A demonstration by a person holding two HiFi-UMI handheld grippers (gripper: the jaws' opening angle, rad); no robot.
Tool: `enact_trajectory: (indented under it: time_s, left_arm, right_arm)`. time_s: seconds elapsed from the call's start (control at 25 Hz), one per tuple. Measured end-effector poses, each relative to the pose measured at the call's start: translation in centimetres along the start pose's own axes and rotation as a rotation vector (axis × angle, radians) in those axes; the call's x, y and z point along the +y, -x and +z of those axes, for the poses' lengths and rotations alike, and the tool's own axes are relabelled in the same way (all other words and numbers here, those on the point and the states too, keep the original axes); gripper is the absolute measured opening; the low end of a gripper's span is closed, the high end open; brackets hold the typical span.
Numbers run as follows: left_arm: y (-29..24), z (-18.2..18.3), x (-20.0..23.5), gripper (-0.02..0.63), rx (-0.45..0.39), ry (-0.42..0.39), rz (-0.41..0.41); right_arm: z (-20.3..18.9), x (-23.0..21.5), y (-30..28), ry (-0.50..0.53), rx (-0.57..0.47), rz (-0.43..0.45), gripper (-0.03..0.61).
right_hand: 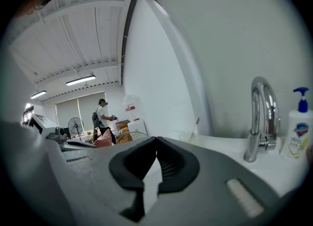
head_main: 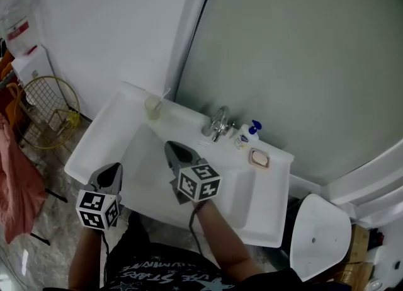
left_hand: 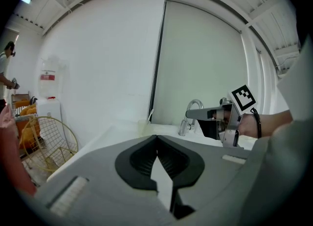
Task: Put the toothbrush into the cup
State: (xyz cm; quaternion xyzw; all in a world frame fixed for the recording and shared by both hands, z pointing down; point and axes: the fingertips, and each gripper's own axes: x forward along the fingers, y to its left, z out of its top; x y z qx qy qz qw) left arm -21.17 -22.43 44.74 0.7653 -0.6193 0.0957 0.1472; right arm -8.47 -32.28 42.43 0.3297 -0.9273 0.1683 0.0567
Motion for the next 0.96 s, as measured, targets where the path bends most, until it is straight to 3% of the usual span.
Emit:
enact_trajectory:
  time_s: [0.6,0.96]
  left_arm:
    - [8.8,-4.2,-9.7,0.008,0.014,0.012,0.058]
    - [14.4,-7.4,-12.1,0.008,0.013,0.025,0.104]
  right_arm:
    - [-4.1,3.2,11.7,-0.011,0.021,0.066,0.005]
    - [-6.5,6.0,16.4,-0.004,0.016,0.097,0.005]
